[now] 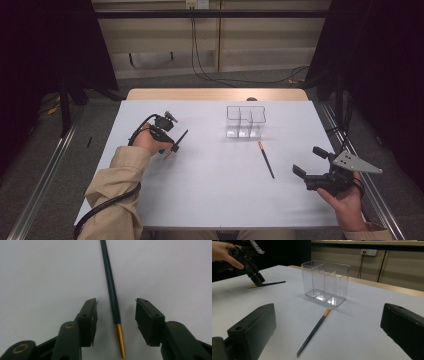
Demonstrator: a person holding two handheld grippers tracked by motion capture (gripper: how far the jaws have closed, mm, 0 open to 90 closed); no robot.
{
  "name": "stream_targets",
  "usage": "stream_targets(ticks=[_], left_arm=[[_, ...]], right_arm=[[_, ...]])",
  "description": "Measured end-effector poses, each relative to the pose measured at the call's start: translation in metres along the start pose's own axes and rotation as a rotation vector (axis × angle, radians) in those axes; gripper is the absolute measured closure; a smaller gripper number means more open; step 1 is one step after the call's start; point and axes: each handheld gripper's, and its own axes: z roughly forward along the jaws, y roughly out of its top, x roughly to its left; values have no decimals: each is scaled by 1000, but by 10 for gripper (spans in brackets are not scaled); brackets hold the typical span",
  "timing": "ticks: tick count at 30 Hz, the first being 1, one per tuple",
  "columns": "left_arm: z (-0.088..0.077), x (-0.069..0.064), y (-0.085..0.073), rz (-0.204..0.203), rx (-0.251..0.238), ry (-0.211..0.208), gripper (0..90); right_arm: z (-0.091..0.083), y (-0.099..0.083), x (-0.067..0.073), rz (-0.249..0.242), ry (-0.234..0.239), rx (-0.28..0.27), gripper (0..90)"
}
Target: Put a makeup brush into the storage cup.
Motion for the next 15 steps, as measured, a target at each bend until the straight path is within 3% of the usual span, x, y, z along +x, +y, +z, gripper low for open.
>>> stream_targets(ticks=[3,11,14,15], left_arm=[[3,-2,2,15,35,-26,597],[5,-6,10,58,94,29,712],[6,-6,11,46,104,11,822],[6,-6,11,41,109,6,822]], right_arm=[[0,0,0,-3,-1,7,0],[1,0,0,-5,1,5,0],[1,0,0,-5,3,5,0],[1,0,-1,-5,2,7,0]])
